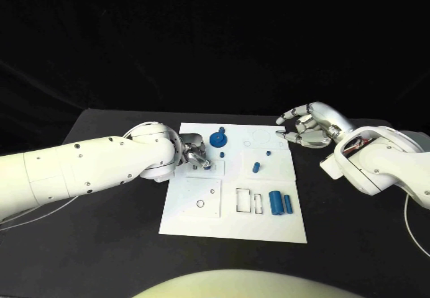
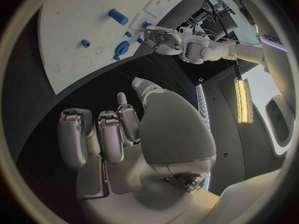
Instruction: Assemble the parts on the task board
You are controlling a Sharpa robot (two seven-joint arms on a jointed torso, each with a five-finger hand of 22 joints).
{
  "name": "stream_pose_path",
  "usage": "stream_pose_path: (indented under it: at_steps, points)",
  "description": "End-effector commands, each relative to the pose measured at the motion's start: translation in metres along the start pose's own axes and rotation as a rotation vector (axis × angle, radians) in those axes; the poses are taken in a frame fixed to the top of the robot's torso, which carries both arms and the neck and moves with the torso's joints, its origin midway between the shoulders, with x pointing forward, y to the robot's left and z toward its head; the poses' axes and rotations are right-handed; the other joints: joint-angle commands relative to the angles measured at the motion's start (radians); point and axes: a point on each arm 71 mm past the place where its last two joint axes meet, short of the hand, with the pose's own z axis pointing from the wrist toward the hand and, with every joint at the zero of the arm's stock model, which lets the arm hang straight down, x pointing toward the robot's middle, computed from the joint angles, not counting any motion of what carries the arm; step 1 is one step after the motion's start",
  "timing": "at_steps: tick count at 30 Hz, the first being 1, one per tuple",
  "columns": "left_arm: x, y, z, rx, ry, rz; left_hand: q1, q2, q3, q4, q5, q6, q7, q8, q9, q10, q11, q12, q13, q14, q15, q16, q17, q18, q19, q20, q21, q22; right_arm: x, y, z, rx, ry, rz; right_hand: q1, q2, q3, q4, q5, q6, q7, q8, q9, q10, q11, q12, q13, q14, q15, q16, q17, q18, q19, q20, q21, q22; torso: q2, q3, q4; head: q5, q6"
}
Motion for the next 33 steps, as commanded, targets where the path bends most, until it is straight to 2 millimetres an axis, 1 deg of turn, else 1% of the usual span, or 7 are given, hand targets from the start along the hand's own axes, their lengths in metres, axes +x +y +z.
stream_pose_path:
  at_steps: [1, 9, 16, 23, 29, 33]
  points:
    - [0.0021, -0.001, 0.0008, -0.002, 0.024, 0.037, 0.004, 0.011, 0.179, -0.178, 0.005, 0.029, -0.021, 0.002, 0.001, 0.009, 0.001, 0.007, 0.002, 0.104, -0.008, 0.004, 0.263, -0.016, 0.006, -0.008, 0.002, 0.052, 0.0014, 0.0006, -0.0001, -0.007, 0.014, -0.01, 0.0, -0.007, 0.007, 0.002, 0.005, -0.003, -0.002, 0.006, -0.001, 0.006, -0.003, 0.001, 0.069, 0.094, -0.008, -0.004, 0.227, 0.008, 0.041, -0.006, -0.006, 0.176, 0.0, -0.0005, 0.0003, 0.001, 0.0]
    - [0.0015, -0.0005, 0.0021, -0.007, 0.02, 0.047, 0.004, 0.011, 0.179, -0.178, 0.006, 0.029, -0.021, 0.003, 0.001, 0.01, 0.0, 0.008, 0.002, 0.104, -0.008, 0.004, 0.263, -0.016, 0.005, -0.008, 0.002, 0.052, 0.0018, 0.0004, -0.0003, -0.007, 0.014, -0.01, 0.0, -0.007, 0.007, 0.002, 0.005, -0.003, -0.002, 0.006, -0.001, 0.006, -0.003, 0.001, 0.069, 0.094, -0.008, -0.004, 0.227, 0.008, 0.041, -0.006, -0.006, 0.176, 0.0, -0.0002, -0.0002, 0.002, -0.003]
    - [0.0002, 0.0014, 0.0021, -0.013, 0.009, 0.052, 0.004, 0.011, 0.179, -0.178, 0.007, 0.03, -0.022, 0.003, 0.001, 0.011, 0.0, 0.009, 0.004, 0.104, -0.009, 0.004, 0.263, -0.016, 0.005, -0.008, 0.002, 0.052, 0.0026, -0.0004, -0.0006, -0.006, 0.016, -0.009, 0.0, -0.007, 0.007, 0.002, 0.005, -0.003, -0.002, 0.006, -0.001, 0.006, -0.003, 0.001, 0.069, 0.094, -0.008, -0.004, 0.227, 0.008, 0.041, -0.006, -0.006, 0.176, 0.0, -0.0001, 0.0011, 0.002, -0.006]
    - [-0.0009, 0.0033, 0.0019, -0.017, 0.0, 0.054, 0.004, 0.012, 0.181, -0.18, 0.013, 0.032, -0.023, 0.005, 0.002, 0.014, -0.001, 0.012, 0.008, 0.104, -0.009, 0.004, 0.263, -0.016, 0.006, -0.009, 0.002, 0.053, 0.0029, -0.0007, -0.0007, -0.006, 0.016, -0.009, 0.0, -0.007, 0.007, 0.002, 0.005, -0.003, -0.002, 0.006, -0.001, 0.006, -0.003, 0.001, 0.069, 0.094, -0.008, -0.004, 0.227, 0.008, 0.041, -0.006, -0.006, 0.176, 0.0, -0.0004, 0.0006, 0.003, -0.006]
    - [-0.0009, 0.0046, 0.0019, -0.021, 0.003, 0.056, 0.003, 0.012, 0.182, -0.18, 0.016, 0.033, -0.023, 0.005, 0.003, 0.016, -0.001, 0.013, 0.01, 0.104, -0.01, 0.004, 0.263, -0.016, 0.006, -0.009, 0.002, 0.053, 0.003, -0.001, -0.0011, -0.005, 0.016, -0.009, -0.002, -0.008, 0.009, 0.003, 0.005, -0.002, -0.002, 0.009, -0.001, 0.007, -0.004, 0.002, 0.069, 0.095, -0.009, -0.003, 0.228, 0.008, 0.041, -0.007, -0.006, 0.176, -0.001, 0.0002, -0.0006, 0.003, -0.007]
    - [0.0001, 0.0038, 0.0018, -0.019, 0.014, 0.058, 0.003, 0.012, 0.182, -0.181, 0.018, 0.034, -0.023, 0.006, 0.003, 0.016, -0.001, 0.014, 0.01, 0.104, -0.01, 0.004, 0.263, -0.016, 0.006, -0.009, 0.002, 0.053, 0.0031, -0.0011, -0.0012, -0.005, 0.017, -0.009, -0.002, -0.008, 0.009, 0.003, 0.005, -0.002, -0.002, 0.009, -0.001, 0.007, -0.004, 0.002, 0.069, 0.095, -0.009, -0.003, 0.228, 0.008, 0.041, -0.007, -0.006, 0.176, 0.0, 0.0001, 0.0003, 0.002, -0.008]
